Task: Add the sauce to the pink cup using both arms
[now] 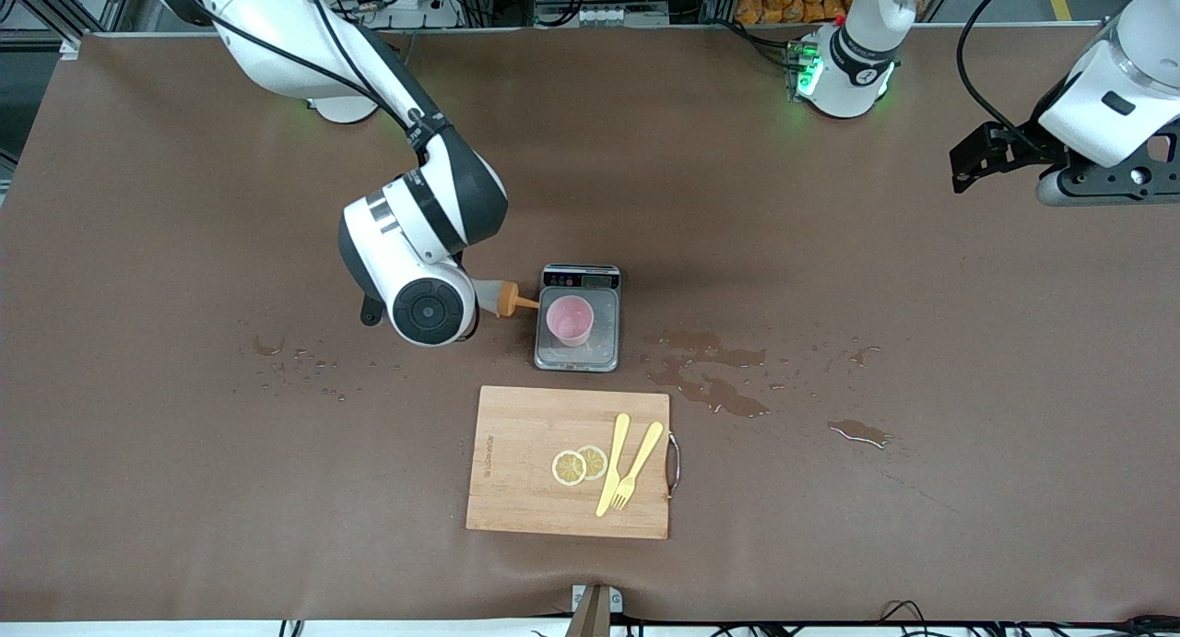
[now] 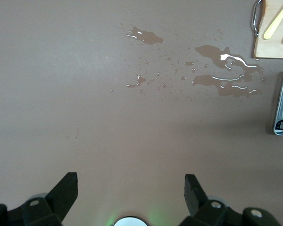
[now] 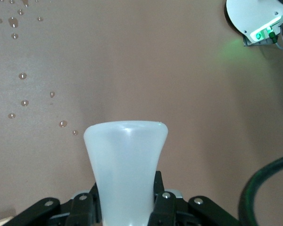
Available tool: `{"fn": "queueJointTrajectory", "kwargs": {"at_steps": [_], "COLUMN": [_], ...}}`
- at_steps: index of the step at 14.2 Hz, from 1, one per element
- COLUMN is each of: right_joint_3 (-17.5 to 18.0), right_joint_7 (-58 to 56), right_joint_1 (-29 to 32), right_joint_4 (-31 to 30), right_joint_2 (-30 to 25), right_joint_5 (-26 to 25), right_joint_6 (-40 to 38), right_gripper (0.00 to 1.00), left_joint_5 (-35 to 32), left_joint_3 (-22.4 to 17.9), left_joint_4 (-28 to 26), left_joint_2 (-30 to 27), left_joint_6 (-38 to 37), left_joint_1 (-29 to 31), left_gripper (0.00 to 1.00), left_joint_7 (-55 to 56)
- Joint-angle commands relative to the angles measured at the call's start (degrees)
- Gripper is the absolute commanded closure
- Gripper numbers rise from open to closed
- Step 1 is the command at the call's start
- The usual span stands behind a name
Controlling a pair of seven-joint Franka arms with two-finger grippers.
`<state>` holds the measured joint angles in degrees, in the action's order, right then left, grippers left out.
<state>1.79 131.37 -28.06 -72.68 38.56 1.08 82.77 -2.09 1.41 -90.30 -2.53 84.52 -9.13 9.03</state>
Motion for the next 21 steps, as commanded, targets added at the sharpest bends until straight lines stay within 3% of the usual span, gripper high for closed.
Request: {"fn": "queueJointTrajectory", "kwargs": {"at_steps": [1, 6, 11, 14, 16, 21], "right_joint_3": [-0.29, -0.38, -0.29, -0.29, -0.29, -0.29], "right_joint_7": [1.52, 2.83, 2.92, 3.45, 3.45, 3.36], "right_joint_1": [-0.86, -1.30, -1.56, -1.56, -1.56, -1.56], "right_joint_4": [0.43, 0.43, 0.52, 0.61, 0.61, 1.22], "right_joint_2": [-0.42, 0.81, 1.43, 1.96, 1.96, 2.05], "right_joint_5": [-1.34, -1.52, -2.05, -2.05, -2.05, -1.96], "right_joint_6": [-1.21, -0.86, 0.10, 1.51, 1.60, 1.60], "right_gripper": [0.64, 0.65, 0.81, 0.83, 0.97, 1.00], "left_joint_5": [1.30, 1.39, 1.39, 2.35, 2.44, 2.53], "left_joint_3": [0.34, 0.96, 0.96, 0.96, 0.96, 0.87], "left_joint_4": [0.03, 0.30, 0.21, 0.30, 0.30, 0.21], "left_joint_2": [-0.37, -0.72, -0.82, -0.73, -0.73, -0.73], "left_joint_6": [-0.67, -0.06, 0.03, 0.38, 0.47, 0.47], "left_joint_1": [0.25, -0.01, 0.25, 0.07, 0.25, 0.60], "left_gripper": [0.00, 0.00, 0.00, 0.00, 0.00, 0.00], "left_joint_7": [-0.16, -0.07, -0.16, -0.16, -0.16, -0.16]}}
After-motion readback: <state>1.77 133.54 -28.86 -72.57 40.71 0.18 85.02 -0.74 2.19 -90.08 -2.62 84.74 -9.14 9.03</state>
